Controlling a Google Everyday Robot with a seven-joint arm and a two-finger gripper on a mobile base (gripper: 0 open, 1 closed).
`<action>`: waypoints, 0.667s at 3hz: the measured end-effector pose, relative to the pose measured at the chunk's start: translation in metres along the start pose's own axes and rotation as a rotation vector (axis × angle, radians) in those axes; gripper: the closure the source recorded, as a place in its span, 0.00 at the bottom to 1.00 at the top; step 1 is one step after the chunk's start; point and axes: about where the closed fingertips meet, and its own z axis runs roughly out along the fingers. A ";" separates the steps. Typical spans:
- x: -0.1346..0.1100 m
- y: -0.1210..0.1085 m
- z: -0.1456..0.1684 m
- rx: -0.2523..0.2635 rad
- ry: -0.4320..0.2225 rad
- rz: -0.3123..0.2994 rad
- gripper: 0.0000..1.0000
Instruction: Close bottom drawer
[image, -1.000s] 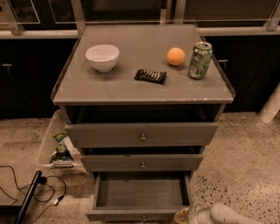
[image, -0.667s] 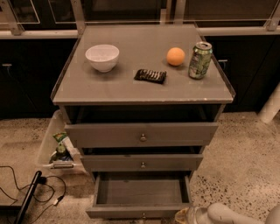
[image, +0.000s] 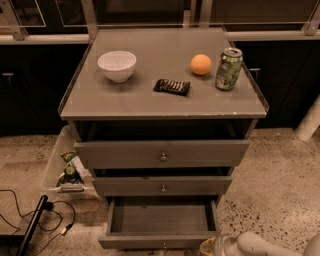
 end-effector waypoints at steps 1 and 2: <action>0.000 0.000 0.000 0.000 0.000 0.000 0.35; 0.000 0.000 0.000 0.000 0.000 0.000 0.12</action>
Offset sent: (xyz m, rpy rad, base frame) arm -0.0003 0.0001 -0.0001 0.0089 0.0048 -0.0018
